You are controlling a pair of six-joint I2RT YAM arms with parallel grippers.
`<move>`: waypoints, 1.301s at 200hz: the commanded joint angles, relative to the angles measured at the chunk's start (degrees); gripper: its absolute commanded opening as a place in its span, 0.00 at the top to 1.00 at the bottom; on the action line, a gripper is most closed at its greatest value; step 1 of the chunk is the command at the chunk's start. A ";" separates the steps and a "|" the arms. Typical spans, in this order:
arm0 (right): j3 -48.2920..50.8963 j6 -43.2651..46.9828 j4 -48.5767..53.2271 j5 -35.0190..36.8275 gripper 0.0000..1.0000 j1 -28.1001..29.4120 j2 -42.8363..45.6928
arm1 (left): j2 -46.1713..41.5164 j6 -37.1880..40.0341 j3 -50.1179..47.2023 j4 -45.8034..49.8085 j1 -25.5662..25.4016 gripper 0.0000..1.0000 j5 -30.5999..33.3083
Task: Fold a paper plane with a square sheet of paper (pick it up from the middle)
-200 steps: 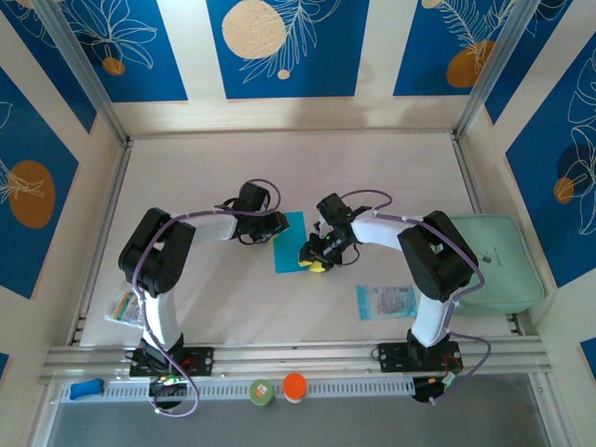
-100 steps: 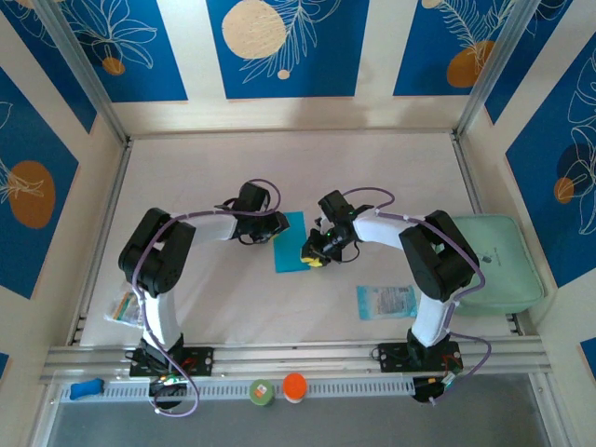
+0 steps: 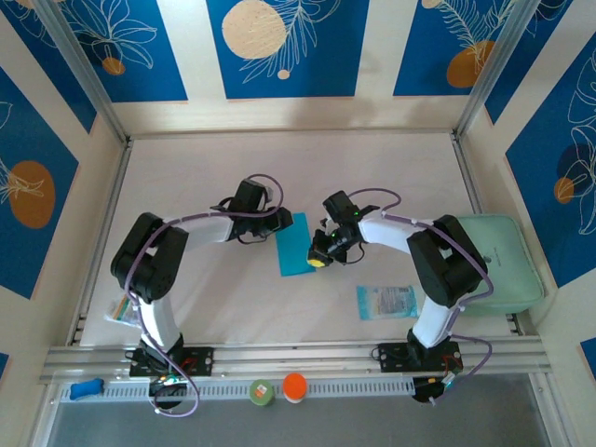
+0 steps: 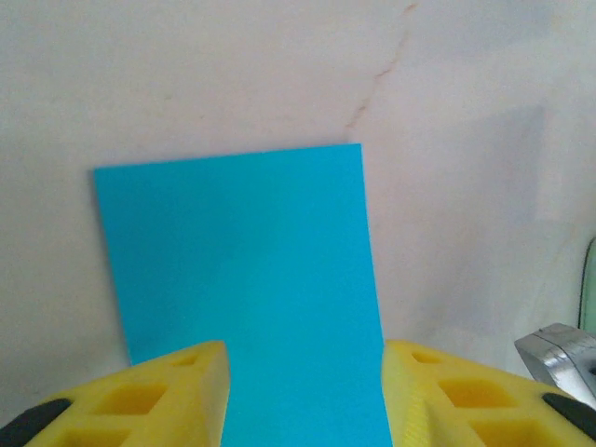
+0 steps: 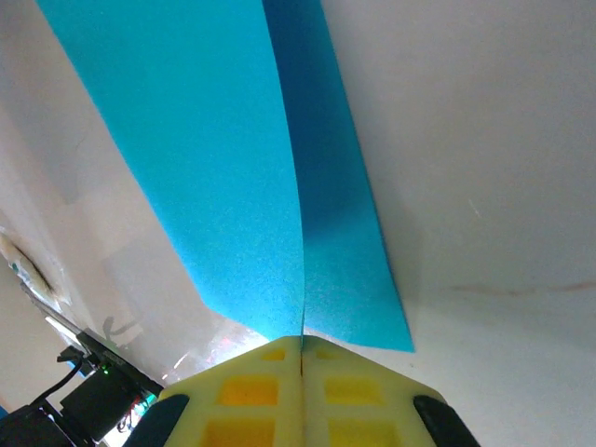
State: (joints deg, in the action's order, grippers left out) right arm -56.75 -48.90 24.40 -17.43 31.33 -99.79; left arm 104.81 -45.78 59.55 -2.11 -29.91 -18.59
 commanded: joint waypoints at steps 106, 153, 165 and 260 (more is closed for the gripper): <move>-3.78 2.61 -2.20 -4.07 1.00 1.76 -0.42 | 6.01 4.50 3.14 7.82 0.22 0.69 1.08; -6.62 0.13 -7.29 -3.31 1.00 3.11 -4.89 | 5.27 4.51 1.06 7.59 0.22 0.71 2.94; -7.12 -0.73 -8.34 -2.75 1.00 3.32 -5.73 | 5.16 4.56 0.88 7.58 0.22 0.72 3.10; -7.58 -4.79 -10.69 3.32 1.00 4.88 -8.84 | 5.49 4.19 0.67 7.74 0.21 0.75 3.40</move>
State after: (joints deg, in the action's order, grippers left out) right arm -62.70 -52.25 13.72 -16.01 35.73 -106.85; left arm 109.58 -41.89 61.58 2.57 -29.87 -17.04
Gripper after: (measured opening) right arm 0.042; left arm 0.253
